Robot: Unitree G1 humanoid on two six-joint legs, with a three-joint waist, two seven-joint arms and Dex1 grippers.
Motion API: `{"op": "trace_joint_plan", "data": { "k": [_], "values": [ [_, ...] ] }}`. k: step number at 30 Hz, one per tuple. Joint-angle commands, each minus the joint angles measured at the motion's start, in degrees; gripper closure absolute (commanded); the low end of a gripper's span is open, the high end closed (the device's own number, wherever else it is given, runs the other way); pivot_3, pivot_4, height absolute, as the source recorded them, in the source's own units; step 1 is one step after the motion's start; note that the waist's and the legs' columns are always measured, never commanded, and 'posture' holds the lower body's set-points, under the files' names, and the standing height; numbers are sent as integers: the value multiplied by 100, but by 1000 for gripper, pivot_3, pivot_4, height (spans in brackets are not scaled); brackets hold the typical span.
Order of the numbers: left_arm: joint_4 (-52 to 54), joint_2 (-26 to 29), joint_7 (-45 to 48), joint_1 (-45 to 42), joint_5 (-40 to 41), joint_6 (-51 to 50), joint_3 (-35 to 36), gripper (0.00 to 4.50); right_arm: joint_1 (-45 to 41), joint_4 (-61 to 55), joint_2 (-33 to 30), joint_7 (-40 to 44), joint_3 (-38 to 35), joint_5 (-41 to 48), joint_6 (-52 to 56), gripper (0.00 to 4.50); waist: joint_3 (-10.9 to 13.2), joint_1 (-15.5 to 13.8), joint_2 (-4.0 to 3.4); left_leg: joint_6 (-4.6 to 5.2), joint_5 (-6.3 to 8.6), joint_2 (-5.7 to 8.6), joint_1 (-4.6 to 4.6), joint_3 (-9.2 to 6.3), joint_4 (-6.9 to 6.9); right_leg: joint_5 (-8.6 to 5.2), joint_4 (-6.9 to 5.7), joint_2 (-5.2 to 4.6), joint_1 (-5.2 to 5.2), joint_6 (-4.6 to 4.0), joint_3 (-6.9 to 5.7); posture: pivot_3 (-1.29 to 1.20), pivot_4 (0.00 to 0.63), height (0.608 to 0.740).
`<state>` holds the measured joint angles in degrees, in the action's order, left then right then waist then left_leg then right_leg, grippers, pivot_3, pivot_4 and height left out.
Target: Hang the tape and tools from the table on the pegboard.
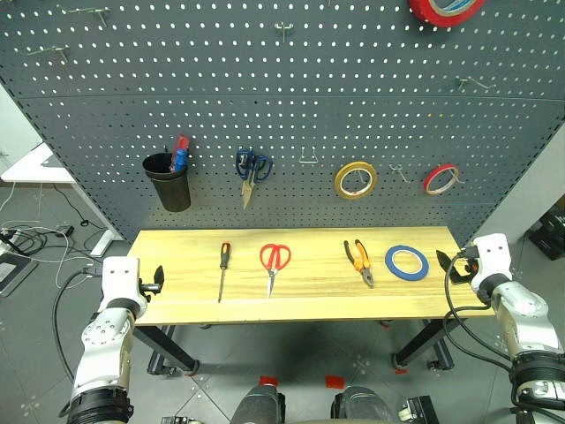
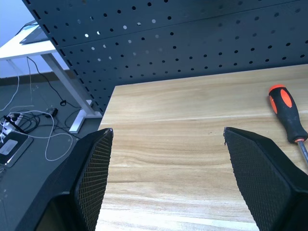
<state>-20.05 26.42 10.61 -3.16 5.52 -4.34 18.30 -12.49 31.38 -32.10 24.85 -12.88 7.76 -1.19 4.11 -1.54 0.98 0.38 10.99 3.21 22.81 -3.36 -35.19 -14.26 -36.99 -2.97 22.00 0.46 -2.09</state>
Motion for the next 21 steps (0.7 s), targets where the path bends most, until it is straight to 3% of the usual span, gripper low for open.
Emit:
{"op": "trace_joint_plan", "data": {
  "k": [1,12,21],
  "values": [
    [194,115,-61,-47,-106,203,16,624,-173,-72,-115,-4,-141,31,-194,0,0,0,0,0,0,0,0,0,0,0,0,0,0,0,1,56,19,740],
    [342,135,-220,76,-277,111,50,624,13,-200,-136,147,-116,79,-166,0,0,1,0,0,0,-1,-1,0,0,0,-1,0,0,0,1,57,28,740],
    [966,191,-119,150,-409,-431,-165,624,482,-1070,-114,278,143,-24,317,0,30,6,-9,-1,1,-2,0,0,1,-13,-1,-3,0,-20,2,28,84,740]
  ]
}}
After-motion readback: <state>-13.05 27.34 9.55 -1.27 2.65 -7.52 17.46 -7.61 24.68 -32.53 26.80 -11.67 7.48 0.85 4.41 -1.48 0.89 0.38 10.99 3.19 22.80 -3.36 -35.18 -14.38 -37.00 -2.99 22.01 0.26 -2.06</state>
